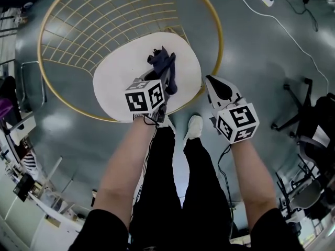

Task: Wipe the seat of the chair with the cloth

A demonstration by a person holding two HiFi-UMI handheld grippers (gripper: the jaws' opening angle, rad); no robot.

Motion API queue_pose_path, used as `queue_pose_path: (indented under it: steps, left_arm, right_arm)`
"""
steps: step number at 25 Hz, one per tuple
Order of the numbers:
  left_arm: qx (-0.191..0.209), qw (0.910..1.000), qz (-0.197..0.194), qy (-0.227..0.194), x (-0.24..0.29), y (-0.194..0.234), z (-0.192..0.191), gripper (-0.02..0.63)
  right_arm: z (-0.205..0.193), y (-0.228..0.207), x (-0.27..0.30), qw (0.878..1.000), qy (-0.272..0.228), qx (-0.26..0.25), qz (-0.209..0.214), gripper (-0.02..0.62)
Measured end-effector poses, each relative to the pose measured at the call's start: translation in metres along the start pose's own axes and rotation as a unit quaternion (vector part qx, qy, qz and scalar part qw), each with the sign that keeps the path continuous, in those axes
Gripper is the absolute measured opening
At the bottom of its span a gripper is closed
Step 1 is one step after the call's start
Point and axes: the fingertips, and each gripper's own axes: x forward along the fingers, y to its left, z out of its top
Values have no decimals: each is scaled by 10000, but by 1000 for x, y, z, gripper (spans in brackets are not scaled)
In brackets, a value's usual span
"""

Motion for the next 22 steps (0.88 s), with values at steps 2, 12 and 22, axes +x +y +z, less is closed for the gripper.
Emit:
queue_pose_path:
  steps: [2,12,22]
  left_arm:
    - [-90,9999,143,-2,-9,16,-4,89]
    - [-281,9969,734,-28,-54,83,-16,89]
    - [-446,9921,1174,49,-96,122,-27,87]
  right_arm:
    - [1,9,5,10000,25,-55,79,12]
    - [5,53,35,9984,182,-319,428,12]
    - [20,94,57,9953,272,-541,760,12]
